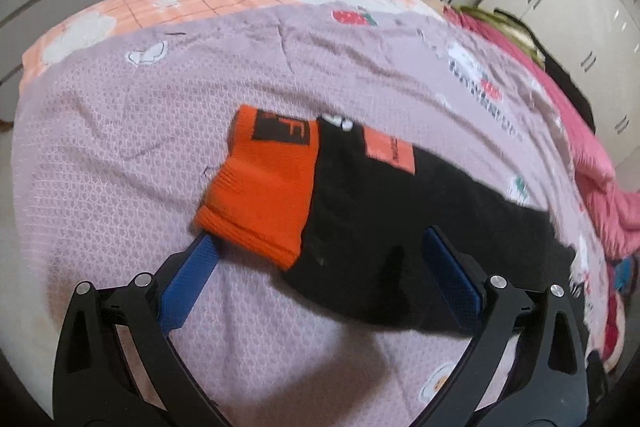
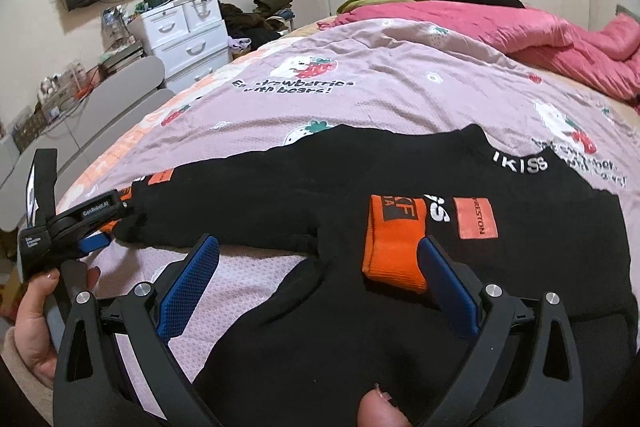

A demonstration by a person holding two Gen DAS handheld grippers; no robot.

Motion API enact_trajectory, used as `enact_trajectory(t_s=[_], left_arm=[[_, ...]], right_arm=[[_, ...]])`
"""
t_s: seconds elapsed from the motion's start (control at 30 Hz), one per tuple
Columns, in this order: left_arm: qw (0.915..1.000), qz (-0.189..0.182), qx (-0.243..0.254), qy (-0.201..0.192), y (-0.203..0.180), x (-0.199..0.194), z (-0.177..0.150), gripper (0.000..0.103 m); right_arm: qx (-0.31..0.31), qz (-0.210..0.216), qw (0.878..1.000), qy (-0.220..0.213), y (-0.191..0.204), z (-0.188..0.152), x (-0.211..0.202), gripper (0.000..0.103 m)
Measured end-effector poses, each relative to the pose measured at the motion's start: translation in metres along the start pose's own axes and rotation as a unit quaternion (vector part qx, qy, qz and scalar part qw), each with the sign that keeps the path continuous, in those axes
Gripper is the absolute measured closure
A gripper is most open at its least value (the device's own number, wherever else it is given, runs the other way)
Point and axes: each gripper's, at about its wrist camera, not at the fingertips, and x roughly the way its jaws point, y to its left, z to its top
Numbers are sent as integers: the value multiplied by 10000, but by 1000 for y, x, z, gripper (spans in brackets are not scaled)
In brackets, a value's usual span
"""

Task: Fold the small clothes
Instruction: 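Grasp the orange cuff with the left gripper and lift it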

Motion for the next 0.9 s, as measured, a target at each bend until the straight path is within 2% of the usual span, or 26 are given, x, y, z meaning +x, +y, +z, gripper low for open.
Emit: enact_trajectory(t_s=[0.17,0.23,0.3,0.37,0.43,0.67,0.9], left_arm=[[9999,61,-75,-109,0,5,5,9],[9997,97,-58,-215,-3,5,8,18],[9994,59,-47,-325,-4,5,10,57],[9995,133,-47,-290,-4,9,11,66],[9995,23,-117,-291,-1,10,11,88],[9946,-816,-50,-647,-6,-17,11,99],[9836,-1361,475,-1081,-30,-57,1,99]], right_arm=[[240,78,9997,-11,-11,-4,-5,4],[310,62,9995,-22,-14,-6,-7,4],[405,51,9992,-31,-20,-8,-9,5],[511,39,9987,-36,-26,-10,-12,5],[615,18,9981,-63,-31,-13,-15,5],[807,-40,9967,-92,-52,-25,-32,5],[1055,-329,9935,-280,-78,-28,-59,5]])
